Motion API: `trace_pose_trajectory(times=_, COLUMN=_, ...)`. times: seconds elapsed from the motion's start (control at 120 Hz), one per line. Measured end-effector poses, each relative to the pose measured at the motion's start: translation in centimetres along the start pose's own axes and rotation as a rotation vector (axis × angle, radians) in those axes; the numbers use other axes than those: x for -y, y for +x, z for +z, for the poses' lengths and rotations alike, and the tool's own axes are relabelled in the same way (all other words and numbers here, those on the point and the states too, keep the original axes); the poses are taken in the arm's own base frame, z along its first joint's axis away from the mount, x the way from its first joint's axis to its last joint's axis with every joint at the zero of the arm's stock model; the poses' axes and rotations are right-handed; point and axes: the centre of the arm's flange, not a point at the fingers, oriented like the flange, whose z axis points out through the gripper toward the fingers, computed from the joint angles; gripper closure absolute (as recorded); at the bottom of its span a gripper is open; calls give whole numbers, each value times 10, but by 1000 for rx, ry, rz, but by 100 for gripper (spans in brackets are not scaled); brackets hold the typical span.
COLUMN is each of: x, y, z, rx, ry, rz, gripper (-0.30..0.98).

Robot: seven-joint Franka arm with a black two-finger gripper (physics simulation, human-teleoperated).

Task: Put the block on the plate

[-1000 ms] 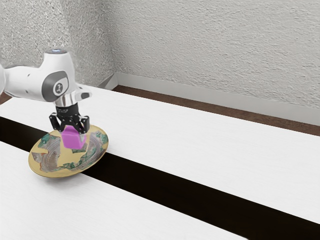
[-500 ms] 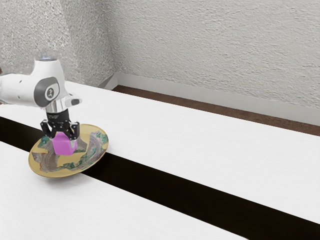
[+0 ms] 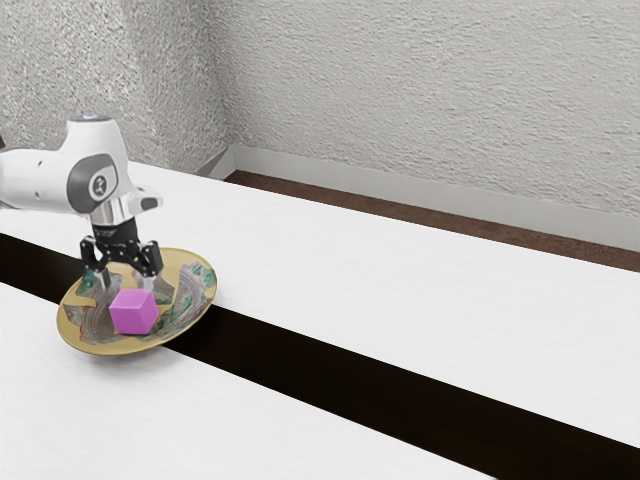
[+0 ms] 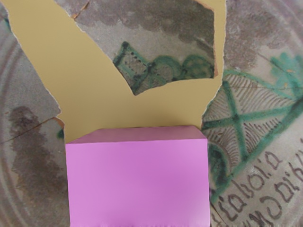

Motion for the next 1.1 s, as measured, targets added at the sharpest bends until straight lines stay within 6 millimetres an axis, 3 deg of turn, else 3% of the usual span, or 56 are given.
trace_pose_trajectory(times=0.542, x=-26, y=-15, z=-118, rx=-80, ry=38, rz=59, gripper=0)
trace_pose_trajectory(times=0.725, x=-33, y=-25, z=-148, rx=-76, ry=58, rz=77, gripper=0)
trace_pose_trajectory(times=1.1, x=-67, y=-43, z=-211, rx=-91, ry=75, rz=136, gripper=0)
